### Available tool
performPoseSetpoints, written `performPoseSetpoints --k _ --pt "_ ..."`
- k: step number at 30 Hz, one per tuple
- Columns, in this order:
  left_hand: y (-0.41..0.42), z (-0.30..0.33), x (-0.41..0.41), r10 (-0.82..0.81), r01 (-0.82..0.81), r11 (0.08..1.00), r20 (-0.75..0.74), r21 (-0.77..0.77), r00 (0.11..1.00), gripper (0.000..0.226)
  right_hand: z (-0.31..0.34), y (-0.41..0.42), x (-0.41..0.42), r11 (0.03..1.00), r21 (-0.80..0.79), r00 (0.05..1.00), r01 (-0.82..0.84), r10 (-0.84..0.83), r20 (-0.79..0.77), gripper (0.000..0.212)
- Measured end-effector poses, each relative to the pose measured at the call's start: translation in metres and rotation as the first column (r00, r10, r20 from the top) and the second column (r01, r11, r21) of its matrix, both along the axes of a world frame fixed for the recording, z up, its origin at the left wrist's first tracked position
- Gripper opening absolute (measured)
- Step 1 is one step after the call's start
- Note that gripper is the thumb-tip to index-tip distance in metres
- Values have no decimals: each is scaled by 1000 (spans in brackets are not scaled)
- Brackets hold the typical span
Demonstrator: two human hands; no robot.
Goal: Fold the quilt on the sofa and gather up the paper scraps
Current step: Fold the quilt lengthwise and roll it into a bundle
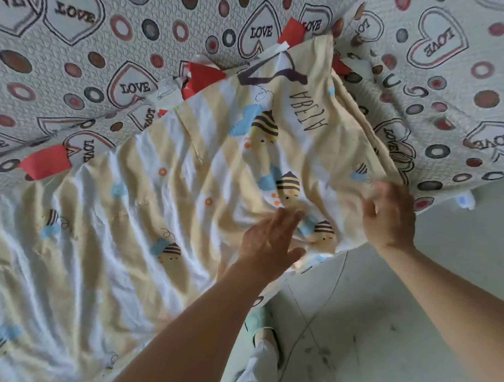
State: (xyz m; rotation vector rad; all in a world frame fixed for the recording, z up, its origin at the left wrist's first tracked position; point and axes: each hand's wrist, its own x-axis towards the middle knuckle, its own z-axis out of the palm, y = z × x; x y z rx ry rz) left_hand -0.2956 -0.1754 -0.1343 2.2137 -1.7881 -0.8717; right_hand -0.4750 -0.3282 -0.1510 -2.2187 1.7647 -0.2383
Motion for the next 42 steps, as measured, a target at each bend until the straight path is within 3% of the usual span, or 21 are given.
performPoseSetpoints --k 3,5,10,13,17,19,21,24,26,28,32,34,36,39,40,42 --pt "-25 2 -2 3 -6 996 39 84 999 66 1 -28 -3 957 213 979 199 -203 -4 36" --pt "-42 5 -3 12 -16 996 49 86 999 63 4 -39 -3 937 269 975 223 -218 -50 39" --pt "-80 12 -5 5 -4 997 -15 76 1000 59 8 -56 -1 970 202 981 138 -161 103 5" --pt "-106 15 -7 -20 25 997 -70 72 997 56 7 -64 -3 952 254 971 169 -206 124 17" --pt "-140 17 -14 -7 13 999 -127 46 992 49 8 -83 -23 883 285 923 373 -384 -18 12" --pt "-155 17 -15 -31 35 999 -107 36 994 46 3 -86 -30 878 387 942 283 -331 63 12" --pt "-171 16 -13 -39 40 999 -66 14 997 43 3 -88 -32 911 367 961 190 -248 120 18" --pt "-192 12 -3 -7 5 998 -34 -56 999 36 4 -90 -31 933 312 967 179 -225 117 51" --pt "-207 6 7 60 -63 996 -45 -59 997 37 2 -92 -27 909 368 971 193 -232 64 58" --pt "-226 4 15 128 -129 991 -68 -19 989 40 -6 -96 -21 917 360 978 169 -201 52 54" --pt "-260 6 18 240 -224 967 -139 124 961 33 -7 -105 -2 938 344 956 35 -132 262 47" --pt "-277 5 10 355 -315 924 -177 218 918 30 -1 -108 4 960 281 938 -6 -92 334 28" --pt "-295 5 1 479 -416 860 -189 294 857 57 7 -111 1 983 170 926 -73 3 378 14" --pt "-314 5 -6 542 -489 781 -33 388 840 90 15 -119 -11 975 47 906 -215 181 383 12" --pt "-317 3 -8 542 -494 765 1 413 841 87 17 -123 -13 962 37 901 -272 241 361 14" --pt "-326 1 -13 578 -529 736 14 422 816 57 20 -137 -15 940 41 898 -340 311 312 15"
